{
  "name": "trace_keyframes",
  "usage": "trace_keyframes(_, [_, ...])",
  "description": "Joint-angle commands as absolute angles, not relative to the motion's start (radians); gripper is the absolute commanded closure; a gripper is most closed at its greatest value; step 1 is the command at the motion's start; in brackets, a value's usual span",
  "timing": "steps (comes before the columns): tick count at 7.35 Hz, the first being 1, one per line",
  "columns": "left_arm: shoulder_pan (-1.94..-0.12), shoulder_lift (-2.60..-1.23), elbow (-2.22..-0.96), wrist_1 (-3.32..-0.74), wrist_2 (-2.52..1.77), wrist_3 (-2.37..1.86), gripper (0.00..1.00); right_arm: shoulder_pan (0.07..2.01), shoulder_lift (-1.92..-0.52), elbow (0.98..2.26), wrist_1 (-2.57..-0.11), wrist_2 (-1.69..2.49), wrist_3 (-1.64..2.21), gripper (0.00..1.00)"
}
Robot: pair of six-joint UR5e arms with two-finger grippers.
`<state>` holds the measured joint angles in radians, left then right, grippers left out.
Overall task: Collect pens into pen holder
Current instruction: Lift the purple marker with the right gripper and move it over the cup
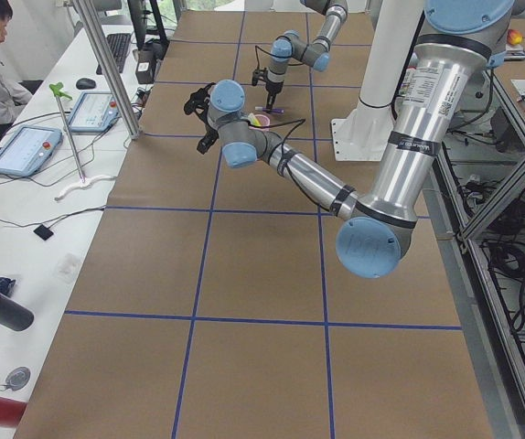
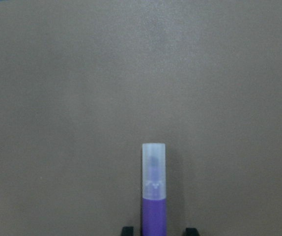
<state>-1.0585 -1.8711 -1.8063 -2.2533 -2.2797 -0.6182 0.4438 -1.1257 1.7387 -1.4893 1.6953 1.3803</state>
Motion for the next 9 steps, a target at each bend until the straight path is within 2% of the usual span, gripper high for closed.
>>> trace_keyframes(1, [-1.055,-1.870,-1.806,-2.252,-2.276,-0.618,0.00,0.456,-1.126,1.753,-1.489,1.695,1.376,1.00])
trace_keyframes(3, [-1.048,-1.844,-1.804,-2.252,-2.272,-0.617,0.00,0.474,-1.121,1.793,-1.493,1.687,1.376,1.00])
trace_keyframes(6, [-1.039,-1.845,-1.792,-2.252,-2.272,-0.618,0.00,0.474,-1.054,1.859,-1.494,1.395,1.406,1.00])
trace_keyframes(9, [-0.965,-1.858,-1.767,-2.252,-2.272,-0.630,0.00,0.413,-0.976,1.861,-1.494,1.090,1.524,1.00])
